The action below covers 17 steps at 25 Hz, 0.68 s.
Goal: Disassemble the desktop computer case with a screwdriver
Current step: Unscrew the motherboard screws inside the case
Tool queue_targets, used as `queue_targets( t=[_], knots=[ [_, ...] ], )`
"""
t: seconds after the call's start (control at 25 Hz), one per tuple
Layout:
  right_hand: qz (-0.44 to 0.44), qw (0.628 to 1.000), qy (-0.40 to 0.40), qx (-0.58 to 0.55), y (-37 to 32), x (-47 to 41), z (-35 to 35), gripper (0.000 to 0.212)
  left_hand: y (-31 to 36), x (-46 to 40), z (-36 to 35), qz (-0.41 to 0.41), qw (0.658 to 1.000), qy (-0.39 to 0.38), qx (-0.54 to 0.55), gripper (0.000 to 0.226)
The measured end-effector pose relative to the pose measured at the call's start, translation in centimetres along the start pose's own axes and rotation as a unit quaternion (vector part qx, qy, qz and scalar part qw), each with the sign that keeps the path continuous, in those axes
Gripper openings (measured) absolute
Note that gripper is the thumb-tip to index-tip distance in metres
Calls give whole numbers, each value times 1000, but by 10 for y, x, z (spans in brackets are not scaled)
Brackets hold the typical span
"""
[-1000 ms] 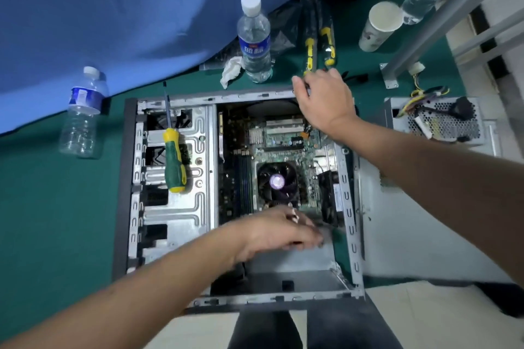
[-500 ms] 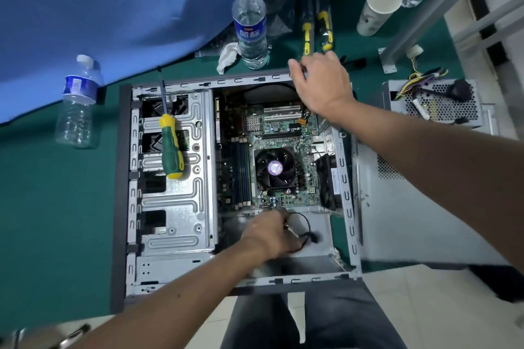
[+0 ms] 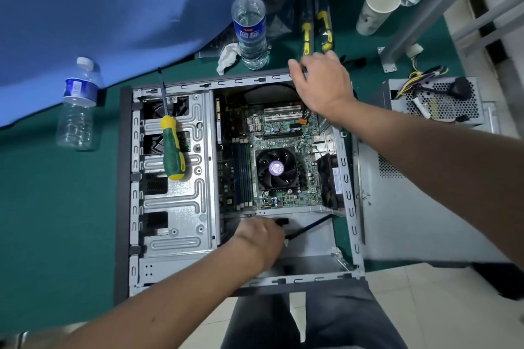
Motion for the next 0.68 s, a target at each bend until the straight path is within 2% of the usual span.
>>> queue_targets(
  t=[0.08, 0.12, 0.2, 0.28, 0.36, 0.48, 0.6, 0.68],
  knots=[
    [1, 1000, 1, -2, -1, 1, 1, 52, -8, 15, 10, 13, 998, 37, -43, 28],
    [2, 1000, 2, -3, -1, 1, 1, 52, -15, 22, 16, 23, 996, 77, -31, 27],
    [4, 1000, 3, -4, -1, 1, 1, 52, -40, 34, 21, 46, 977, 208, 31, 36],
    [5, 1000, 5, -6, -1, 0, 0, 53, -73, 45, 16, 99, 918, 376, 75, 49],
    [7, 1000, 6, -6, 0, 0, 0, 53, -104, 55, 6, 196, 834, 500, 130, 49],
    [7, 1000, 4, -1, 0, 0, -1, 53, -127, 56, -17, 303, 751, 532, 245, 49],
    [2, 1000, 5, -4, 2, -1, -2, 53, -128, 45, -35, 300, 704, 538, 354, 41],
    [2, 1000, 12, -3, 3, -2, -2, 53, -129, 37, -44, 299, 684, 558, 361, 34]
  ],
)
Point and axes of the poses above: each hand's wrist, its own x-axis away from the middle knuckle, its own z-axis out of the back of the hand, y = z × x, the point moved 1 cm from there along -x, towards the middle knuckle, and after that the axes turned 2 degrees about -z, right-handed, at the moved point
